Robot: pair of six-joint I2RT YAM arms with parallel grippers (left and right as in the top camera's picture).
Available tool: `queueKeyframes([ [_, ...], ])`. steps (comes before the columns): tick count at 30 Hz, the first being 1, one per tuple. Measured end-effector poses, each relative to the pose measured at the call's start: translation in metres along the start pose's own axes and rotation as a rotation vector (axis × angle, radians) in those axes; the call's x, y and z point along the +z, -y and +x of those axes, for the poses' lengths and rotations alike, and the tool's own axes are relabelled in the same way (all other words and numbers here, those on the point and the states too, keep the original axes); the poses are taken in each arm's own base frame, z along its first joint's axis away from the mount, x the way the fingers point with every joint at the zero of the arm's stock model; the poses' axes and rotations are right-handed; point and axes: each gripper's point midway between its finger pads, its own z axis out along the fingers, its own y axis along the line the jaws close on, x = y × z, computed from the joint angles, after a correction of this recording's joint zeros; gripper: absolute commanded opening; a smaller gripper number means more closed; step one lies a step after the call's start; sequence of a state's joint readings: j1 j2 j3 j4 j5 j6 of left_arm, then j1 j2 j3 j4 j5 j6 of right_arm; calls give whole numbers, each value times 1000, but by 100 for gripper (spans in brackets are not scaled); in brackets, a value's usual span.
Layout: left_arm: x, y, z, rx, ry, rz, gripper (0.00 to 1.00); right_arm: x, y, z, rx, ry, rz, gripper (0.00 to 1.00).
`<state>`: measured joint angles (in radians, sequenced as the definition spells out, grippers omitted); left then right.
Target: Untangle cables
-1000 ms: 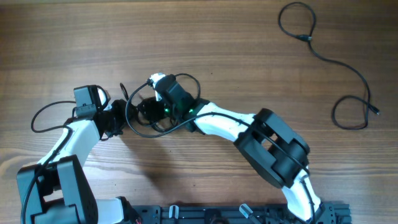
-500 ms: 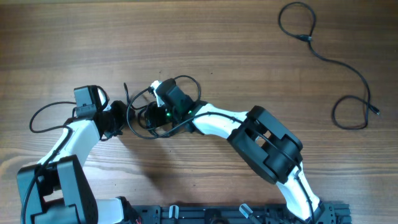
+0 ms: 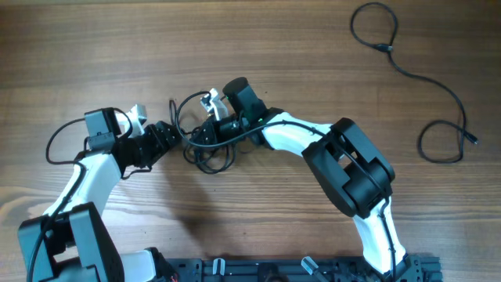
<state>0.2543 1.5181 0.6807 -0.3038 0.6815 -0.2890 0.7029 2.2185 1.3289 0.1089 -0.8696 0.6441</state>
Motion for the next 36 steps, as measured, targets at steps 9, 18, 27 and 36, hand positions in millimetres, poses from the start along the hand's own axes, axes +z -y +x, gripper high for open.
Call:
queueKeyframes([
  [9, 12, 13, -10, 65, 51, -27, 4, 1, 3, 14, 58, -53, 6, 4],
  [18, 15, -14, -9, 17, 77, -197, 4, -8, -26, 11, -3, -83, -139, 5],
  [27, 10, -34, -16, -61, 134, -312, 4, -111, -155, -27, -256, 67, -291, 5],
  [36, 5, -46, -14, -118, 151, -379, 4, -228, -192, -38, -263, 242, -243, 4],
])
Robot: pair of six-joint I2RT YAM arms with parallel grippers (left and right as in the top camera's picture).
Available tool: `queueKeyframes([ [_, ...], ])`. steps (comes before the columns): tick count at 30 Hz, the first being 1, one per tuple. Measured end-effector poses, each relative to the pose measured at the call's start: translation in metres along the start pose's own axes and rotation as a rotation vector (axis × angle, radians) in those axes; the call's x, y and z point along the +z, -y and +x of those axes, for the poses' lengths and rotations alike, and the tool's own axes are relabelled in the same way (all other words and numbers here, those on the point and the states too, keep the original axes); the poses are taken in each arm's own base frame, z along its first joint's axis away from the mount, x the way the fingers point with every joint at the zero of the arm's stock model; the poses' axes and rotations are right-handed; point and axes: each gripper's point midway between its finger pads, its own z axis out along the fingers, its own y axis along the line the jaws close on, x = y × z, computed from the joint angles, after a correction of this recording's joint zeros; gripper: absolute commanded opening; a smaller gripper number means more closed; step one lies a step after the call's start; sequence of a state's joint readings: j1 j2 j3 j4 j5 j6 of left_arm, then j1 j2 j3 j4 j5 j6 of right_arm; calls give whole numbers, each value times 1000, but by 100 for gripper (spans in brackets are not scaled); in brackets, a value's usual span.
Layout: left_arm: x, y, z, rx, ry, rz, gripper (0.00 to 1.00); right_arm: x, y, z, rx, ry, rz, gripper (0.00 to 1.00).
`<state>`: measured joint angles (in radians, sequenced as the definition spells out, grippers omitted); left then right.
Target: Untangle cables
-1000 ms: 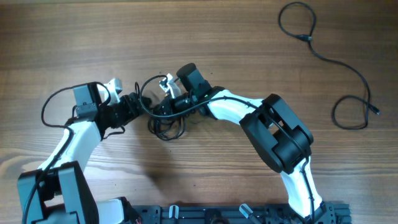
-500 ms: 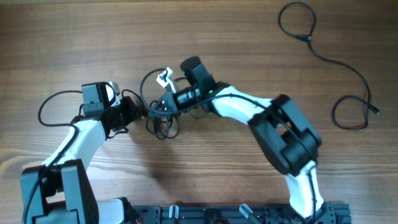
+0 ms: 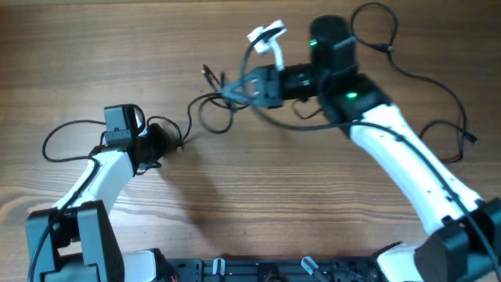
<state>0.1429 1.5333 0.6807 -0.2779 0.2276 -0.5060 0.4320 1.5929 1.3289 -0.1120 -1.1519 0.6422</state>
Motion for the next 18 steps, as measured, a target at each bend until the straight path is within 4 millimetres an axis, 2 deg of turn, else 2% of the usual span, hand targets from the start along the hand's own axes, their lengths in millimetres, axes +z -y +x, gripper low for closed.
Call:
queueKeyframes([
  [2, 0, -8, -1, -36, 10, -41, 4, -21, 18, 0, 72, 16, 60, 4],
  [5, -2, -21, -4, -95, 24, -88, 4, -44, 50, 11, 177, 23, 170, 4],
  [7, -6, -41, -9, -174, 33, -134, 4, -56, 66, 14, 192, 36, 245, 4],
  [9, -10, -56, -13, -245, 39, -159, 4, -65, 81, 26, 233, 23, 334, 4],
  [12, -18, -82, -18, -387, 51, -194, 4, -84, 112, 40, 283, 20, 523, 4],
  [15, -23, -98, -22, -490, 70, -207, 4, -112, 146, 58, 330, 7, 781, 4],
  [18, -25, -110, -22, -565, 79, -218, 4, -142, 168, 72, 352, -8, 1001, 4],
])
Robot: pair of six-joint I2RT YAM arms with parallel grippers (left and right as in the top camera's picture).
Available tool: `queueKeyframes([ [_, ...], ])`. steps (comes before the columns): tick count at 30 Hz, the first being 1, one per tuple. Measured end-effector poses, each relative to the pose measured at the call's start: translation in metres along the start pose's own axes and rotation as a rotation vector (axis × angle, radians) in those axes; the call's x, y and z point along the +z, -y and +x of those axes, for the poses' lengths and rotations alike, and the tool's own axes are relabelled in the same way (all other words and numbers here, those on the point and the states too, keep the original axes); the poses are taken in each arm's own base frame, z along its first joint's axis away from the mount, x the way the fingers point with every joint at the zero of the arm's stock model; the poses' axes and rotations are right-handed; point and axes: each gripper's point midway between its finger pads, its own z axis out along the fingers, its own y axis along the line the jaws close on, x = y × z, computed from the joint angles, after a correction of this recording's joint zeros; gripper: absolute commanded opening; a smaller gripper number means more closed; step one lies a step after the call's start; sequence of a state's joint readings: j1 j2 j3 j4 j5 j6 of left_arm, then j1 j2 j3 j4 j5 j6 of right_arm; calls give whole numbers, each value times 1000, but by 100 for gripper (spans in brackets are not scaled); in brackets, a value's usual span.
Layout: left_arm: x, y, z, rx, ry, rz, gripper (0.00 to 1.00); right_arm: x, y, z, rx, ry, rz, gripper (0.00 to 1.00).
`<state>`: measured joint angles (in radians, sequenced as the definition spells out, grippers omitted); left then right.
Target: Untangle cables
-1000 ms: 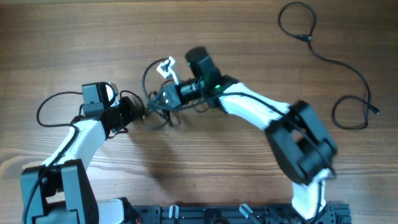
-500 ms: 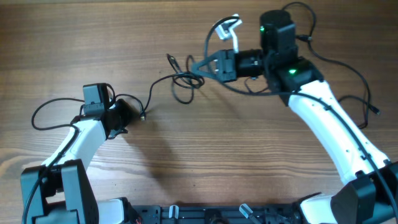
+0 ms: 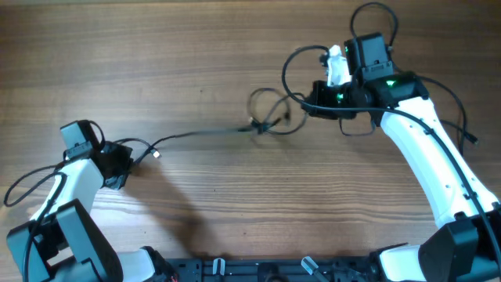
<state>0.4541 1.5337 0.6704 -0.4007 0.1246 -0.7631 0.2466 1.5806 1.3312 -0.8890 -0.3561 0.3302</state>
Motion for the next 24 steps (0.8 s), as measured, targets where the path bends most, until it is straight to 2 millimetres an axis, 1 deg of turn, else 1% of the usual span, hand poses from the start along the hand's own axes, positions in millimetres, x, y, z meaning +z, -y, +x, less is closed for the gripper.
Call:
queueKeyframes([
  [2, 0, -4, -3, -27, 3, -3, 4, -2, 25, 0, 9, 17, 143, 4],
  [5, 0, -6, -5, -51, 5, -3, 5, -7, 49, -4, 28, 46, 277, 4],
  [7, -1, -8, -7, -60, 8, -4, 6, -9, 55, -6, 43, 62, 316, 4],
  [11, -1, -10, -10, -77, 13, -4, 6, -10, 58, -7, 53, 70, 336, 4],
  [15, -3, -22, -21, -157, 22, -8, 8, -19, 80, -4, 103, 86, 467, 4],
  [16, -3, -24, -22, -173, 22, -7, 9, -23, 88, -4, 122, 99, 513, 4],
  [19, -3, -26, -25, -209, 19, 15, 9, -29, 99, -7, 151, 128, 583, 4],
  [21, -3, -26, -26, -215, 19, 19, 9, -27, 103, -7, 163, 128, 605, 4],
  [23, -3, -26, -26, -215, 18, 23, 10, -20, 107, -5, 171, 110, 615, 4],
  [24, -3, -26, -26, -216, 19, 24, 13, -13, 107, -4, 172, 91, 604, 4],
])
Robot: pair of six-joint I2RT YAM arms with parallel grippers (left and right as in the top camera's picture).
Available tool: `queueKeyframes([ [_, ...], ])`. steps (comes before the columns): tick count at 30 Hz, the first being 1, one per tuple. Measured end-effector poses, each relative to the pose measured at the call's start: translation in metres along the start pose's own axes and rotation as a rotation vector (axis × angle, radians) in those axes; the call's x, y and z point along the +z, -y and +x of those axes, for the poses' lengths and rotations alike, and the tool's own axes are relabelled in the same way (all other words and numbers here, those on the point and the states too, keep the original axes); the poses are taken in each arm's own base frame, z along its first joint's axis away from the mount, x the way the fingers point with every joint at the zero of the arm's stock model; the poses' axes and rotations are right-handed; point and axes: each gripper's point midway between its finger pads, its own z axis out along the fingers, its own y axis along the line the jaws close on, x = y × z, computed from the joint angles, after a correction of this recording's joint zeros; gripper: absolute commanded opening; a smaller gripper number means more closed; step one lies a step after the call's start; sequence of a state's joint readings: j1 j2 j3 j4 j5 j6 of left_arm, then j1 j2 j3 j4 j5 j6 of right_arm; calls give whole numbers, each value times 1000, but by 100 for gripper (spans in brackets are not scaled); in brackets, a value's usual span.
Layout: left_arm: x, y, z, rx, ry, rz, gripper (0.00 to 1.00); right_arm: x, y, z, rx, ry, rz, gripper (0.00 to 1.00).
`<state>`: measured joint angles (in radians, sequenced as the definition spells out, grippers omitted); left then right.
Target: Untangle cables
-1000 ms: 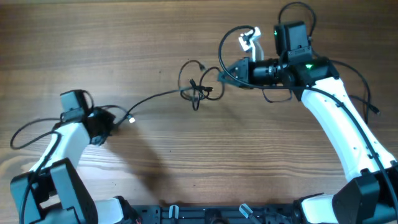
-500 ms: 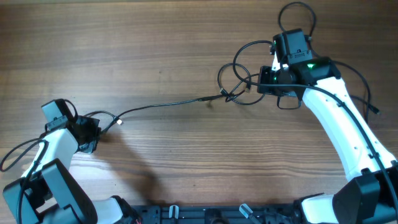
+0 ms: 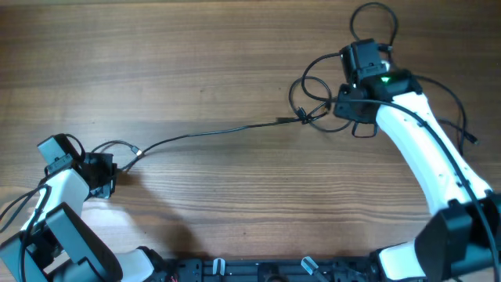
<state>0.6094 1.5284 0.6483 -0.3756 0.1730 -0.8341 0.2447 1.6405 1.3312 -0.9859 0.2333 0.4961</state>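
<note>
A thin black cable (image 3: 211, 133) stretches nearly straight across the table, seen only in the overhead view. At its left end, my left gripper (image 3: 109, 169) is shut on the cable, where a small loop and a plug end (image 3: 136, 152) stick out. At its right end, the cable runs into a loose knot of loops (image 3: 309, 98), and my right gripper (image 3: 338, 106) is shut on it there. The fingers themselves are mostly hidden under the wrists.
A second black cable (image 3: 427, 82) lies at the far right, with a loop at the top (image 3: 374, 19) and another loop near the right edge (image 3: 442, 145). Part of it passes under my right arm (image 3: 423, 157). Bare wooden table (image 3: 196, 55) fills the rest.
My left gripper has moved further left and toward the front edge, and my right gripper slightly right. The cable between them is longer and straighter, and the knot has shrunk and shifted right.
Both grippers were close together at a dense tangle left of centre. Then the right gripper was lifted off to the right with loops hanging from it. Then the two were wide apart with a strand drawn out, and now the cable is almost straight with a small knot at the right.
</note>
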Motion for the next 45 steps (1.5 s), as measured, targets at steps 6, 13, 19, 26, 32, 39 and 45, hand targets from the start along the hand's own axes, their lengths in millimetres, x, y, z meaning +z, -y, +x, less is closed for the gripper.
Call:
queueKeyframes([
  [6, 0, 5, 0, -4, -7, 29, 66, 34, -48, 30, -126, -198, -217, 4],
  [13, -10, 44, 11, 169, -89, 235, 100, 64, -67, 59, -164, -359, -290, 4],
  [19, -26, 38, 36, 203, -193, 237, 100, 66, -74, 64, -181, -383, -335, 4],
  [26, -107, 91, 75, 434, -148, 402, 100, 64, -80, 65, -179, -393, -372, 4],
  [32, -115, 94, 176, 677, -343, 408, 96, 63, -82, 64, -178, -389, -380, 4],
  [39, -95, 81, 252, 822, -478, 317, 71, 63, -82, 64, -178, -388, -384, 4],
  [45, -68, 73, 289, 866, -532, 253, 4, 63, -82, 64, -178, -387, -384, 4],
])
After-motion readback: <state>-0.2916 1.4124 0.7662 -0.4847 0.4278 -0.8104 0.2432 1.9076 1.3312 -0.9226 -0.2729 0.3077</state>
